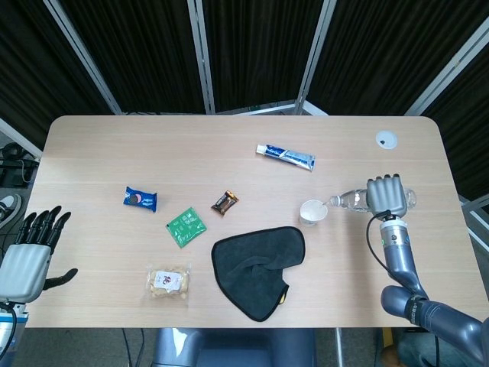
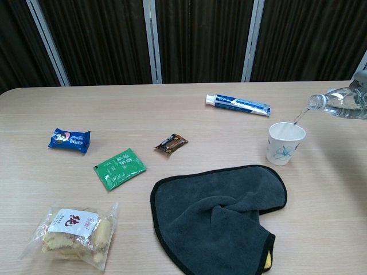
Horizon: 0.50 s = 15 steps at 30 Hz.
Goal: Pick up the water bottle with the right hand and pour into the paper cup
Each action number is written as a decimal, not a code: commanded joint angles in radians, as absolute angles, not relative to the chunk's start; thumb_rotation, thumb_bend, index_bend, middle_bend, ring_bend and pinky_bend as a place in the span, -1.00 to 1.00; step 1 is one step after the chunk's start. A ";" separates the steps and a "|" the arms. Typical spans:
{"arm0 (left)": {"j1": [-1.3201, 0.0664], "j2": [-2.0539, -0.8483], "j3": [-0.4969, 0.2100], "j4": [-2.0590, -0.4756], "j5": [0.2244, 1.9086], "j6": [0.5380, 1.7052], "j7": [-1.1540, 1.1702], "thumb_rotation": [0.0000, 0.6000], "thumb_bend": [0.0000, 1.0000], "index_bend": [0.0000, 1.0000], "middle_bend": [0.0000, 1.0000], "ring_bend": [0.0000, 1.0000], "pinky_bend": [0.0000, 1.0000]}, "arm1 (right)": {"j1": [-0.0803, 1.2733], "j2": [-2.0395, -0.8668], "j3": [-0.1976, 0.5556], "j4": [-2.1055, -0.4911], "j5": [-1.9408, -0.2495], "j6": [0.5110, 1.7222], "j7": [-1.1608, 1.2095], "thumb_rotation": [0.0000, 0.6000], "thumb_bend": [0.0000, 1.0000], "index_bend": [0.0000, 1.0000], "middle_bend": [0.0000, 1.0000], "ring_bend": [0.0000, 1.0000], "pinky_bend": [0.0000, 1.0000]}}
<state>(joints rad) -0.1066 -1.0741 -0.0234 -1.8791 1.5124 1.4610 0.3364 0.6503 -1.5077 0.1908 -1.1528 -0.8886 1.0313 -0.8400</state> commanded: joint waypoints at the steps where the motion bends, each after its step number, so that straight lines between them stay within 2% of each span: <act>1: -0.107 -1.074 -0.023 -1.879 1.513 1.461 0.336 1.00 -1.00 -1.00 -1.00 -1.00 -1.00 | 0.651 -1.506 0.191 -1.157 -0.885 1.034 -0.843 1.00 0.14 0.11 0.33 0.10 -0.08; 15: -0.108 -1.074 -0.023 -1.880 1.511 1.462 0.338 1.00 -1.00 -1.00 -1.00 -1.00 -1.00 | 0.656 -1.502 0.185 -1.163 -0.873 1.041 -0.860 1.00 0.14 0.11 0.33 0.10 -0.08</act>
<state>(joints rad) -0.1079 -1.0739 -0.0234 -1.8795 1.5106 1.4616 0.3380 0.6560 -1.5021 0.1857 -1.1627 -0.8731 1.0410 -0.8598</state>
